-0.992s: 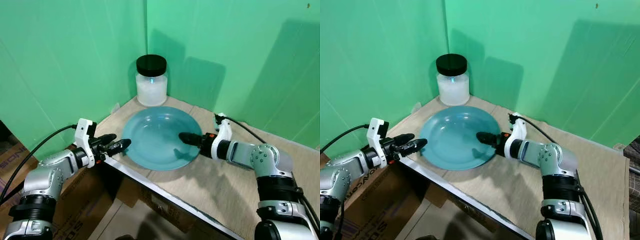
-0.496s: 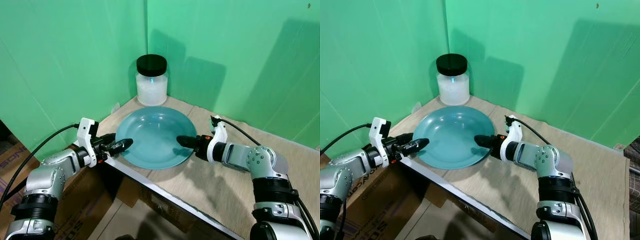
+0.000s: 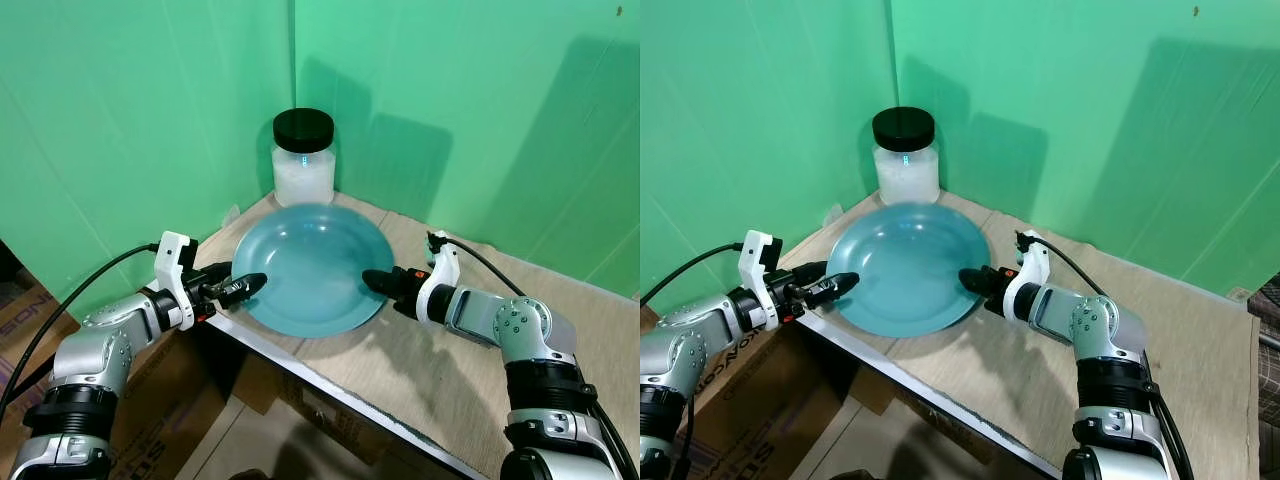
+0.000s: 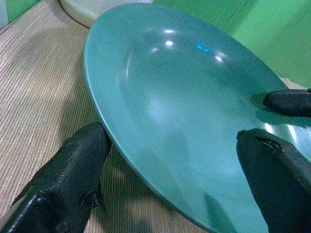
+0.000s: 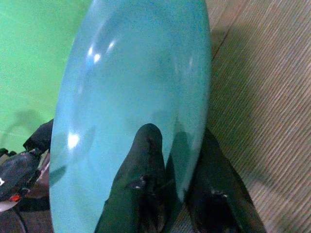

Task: Setting the table

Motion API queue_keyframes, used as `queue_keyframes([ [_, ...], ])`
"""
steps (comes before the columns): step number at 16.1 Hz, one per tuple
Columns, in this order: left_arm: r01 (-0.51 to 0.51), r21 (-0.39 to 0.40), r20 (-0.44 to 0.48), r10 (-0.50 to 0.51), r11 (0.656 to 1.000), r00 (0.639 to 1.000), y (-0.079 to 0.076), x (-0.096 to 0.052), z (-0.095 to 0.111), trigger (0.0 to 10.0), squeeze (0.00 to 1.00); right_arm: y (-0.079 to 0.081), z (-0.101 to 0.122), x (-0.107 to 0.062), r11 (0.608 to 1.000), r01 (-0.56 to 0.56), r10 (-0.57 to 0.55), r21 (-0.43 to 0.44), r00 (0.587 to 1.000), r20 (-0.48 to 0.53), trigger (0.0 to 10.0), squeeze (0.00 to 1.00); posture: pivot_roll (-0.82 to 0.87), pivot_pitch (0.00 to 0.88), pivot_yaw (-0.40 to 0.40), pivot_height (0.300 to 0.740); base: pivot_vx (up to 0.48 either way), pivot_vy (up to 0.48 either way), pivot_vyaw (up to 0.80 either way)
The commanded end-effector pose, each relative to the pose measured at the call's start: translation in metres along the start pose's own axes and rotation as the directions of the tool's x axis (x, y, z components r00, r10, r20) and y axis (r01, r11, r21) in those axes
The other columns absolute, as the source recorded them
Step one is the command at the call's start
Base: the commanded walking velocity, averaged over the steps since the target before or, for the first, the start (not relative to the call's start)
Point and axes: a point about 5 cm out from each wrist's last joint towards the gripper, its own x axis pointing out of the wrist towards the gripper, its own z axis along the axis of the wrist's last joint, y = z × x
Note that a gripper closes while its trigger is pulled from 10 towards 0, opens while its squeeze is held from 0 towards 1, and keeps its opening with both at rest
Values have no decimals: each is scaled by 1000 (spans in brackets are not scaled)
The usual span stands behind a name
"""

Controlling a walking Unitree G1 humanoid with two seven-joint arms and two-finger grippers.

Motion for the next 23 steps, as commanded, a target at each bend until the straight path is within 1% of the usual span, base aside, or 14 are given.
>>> queue_keyframes([
  [1, 4, 28, 6, -5, 1000, 1000, -1, 2, 5, 10000, 0, 4, 5, -3, 1000, -17, 17, -15, 999, 33, 0, 0, -70, 0, -23, 740, 0, 0, 0],
  [5, -12, 55, 64, 9, 998, 998, -7, -7, 11, 10000, 0, 5, 12, -8, 998, -58, 55, 27, 994, 90, 0, 0, -69, 0, -19, 740, 0, 0, 0],
  [8, -29, 109, 109, 17, 994, 994, -16, -18, 18, 10000, 0, 10, 22, -22, 991, -130, 124, 31, 980, 154, 0, 0, -62, 0, -25, 740, 0, 0, 0],
  [9, -47, 153, 117, 29, 987, 993, -21, -22, 20, 10000, 0, 9, 27, -29, 990, -135, 126, 35, 973, 192, 0, 0, -61, 0, -27, 740, 0, 0, 0],
  [11, -75, 253, 143, 40, 964, 989, -39, -32, 27, 10000, 0, 18, 37, -55, 978, -201, 209, -56, 933, 294, 0, 0, -52, 0, -26, 740, 0, 0, 0],
  [13, -93, 286, 186, 40, 954, 982, -54, -34, 35, 10000, 0, 34, 37, -74, 952, -258, 301, -167, 892, 337, 0, 0, -53, 0, -18, 740, 0, 0, 0],
  [14, -108, 304, 207, 45, 947, 977, -61, -34, 39, 10000, 0, 39, 38, -81, 944, -246, 312, -222, 883, 350, 0, 0, -58, 0, -8, 740, 0, 0, 0],
  [15, -149, 331, 252, 65, 932, 966, -72, -35, 44, 10000, 0, 49, 40, -94, 927, -209, 327, -312, 858, 396, 0, 0, -65, 0, 2, 740, 0, 0, 0],
  [16, -174, 346, 272, 79, 922, 959, -77, -35, 46, 10000, 0, 53, 41, -100, 916, -180, 331, -358, 844, 423, 0, 0, -69, 0, 9, 740, 0, 0, 0],
  [17, -275, 394, 322, 149, 877, 935, -91, -35, 48, 10000, 0, 66, 40, -113, 894, -83, 320, -440, 806, 498, 0, 0, -70, 0, 25, 740, 0, 0, 0],
  [19, -383, 424, 371, 228, 821, 900, -101, -34, 50, 10000, 0, 78, 39, -124, 885, 20, 304, -465, 730, 612, 0, 0, -65, 0, 28, 740, 0, 0, 0],
  [20, -435, 441, 408, 256, 785, 876, -107, -34, 52, 10000, 0, 85, 30, -125, 823, 135, 291, -552, 735, 613, 10000, 0, -65, 0, 29, 740, 0, 0, 0],
  [22, -495, 424, 441, 305, 758, 844, -111, -35, 54, 10000, 0, 93, 23, -124, 757, 239, 284, -608, 718, 635, 10000, 0, -62, 6, 34, 740, 0, 0, 0],
  [23, -515, 406, 439, 334, 755, 834, -112, -34, 51, 10000, 0, 94, 20, -120, 748, 274, 271, -604, 705, 656, 10000, 0, -62, 7, 35, 740, 0, 0, -700],
])
